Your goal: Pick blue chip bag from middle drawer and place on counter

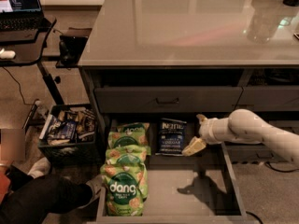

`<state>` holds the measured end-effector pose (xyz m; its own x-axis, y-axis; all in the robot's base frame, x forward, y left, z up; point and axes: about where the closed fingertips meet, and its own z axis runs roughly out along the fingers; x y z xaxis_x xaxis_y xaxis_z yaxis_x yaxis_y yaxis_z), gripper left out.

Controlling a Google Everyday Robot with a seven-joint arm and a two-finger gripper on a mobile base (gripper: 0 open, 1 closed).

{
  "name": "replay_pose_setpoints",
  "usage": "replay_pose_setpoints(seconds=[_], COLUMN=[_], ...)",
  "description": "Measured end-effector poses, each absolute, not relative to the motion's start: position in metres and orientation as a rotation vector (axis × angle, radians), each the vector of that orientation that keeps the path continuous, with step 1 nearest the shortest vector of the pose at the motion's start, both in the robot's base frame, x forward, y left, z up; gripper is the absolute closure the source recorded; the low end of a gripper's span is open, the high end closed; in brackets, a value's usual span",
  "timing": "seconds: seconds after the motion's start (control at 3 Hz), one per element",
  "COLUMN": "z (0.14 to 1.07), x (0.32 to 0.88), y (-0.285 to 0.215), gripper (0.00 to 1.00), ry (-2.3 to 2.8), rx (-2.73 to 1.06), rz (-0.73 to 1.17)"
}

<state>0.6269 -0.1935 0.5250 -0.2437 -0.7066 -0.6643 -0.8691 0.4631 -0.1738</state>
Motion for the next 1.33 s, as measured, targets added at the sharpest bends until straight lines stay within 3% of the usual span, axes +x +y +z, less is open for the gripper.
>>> replay_pose_setpoints(seconds=[1.33], z=[0.404], x=[0.698], y=[-0.143], gripper=[0.0], ry=[1.917], rx=[-1.365], rz=[0.51])
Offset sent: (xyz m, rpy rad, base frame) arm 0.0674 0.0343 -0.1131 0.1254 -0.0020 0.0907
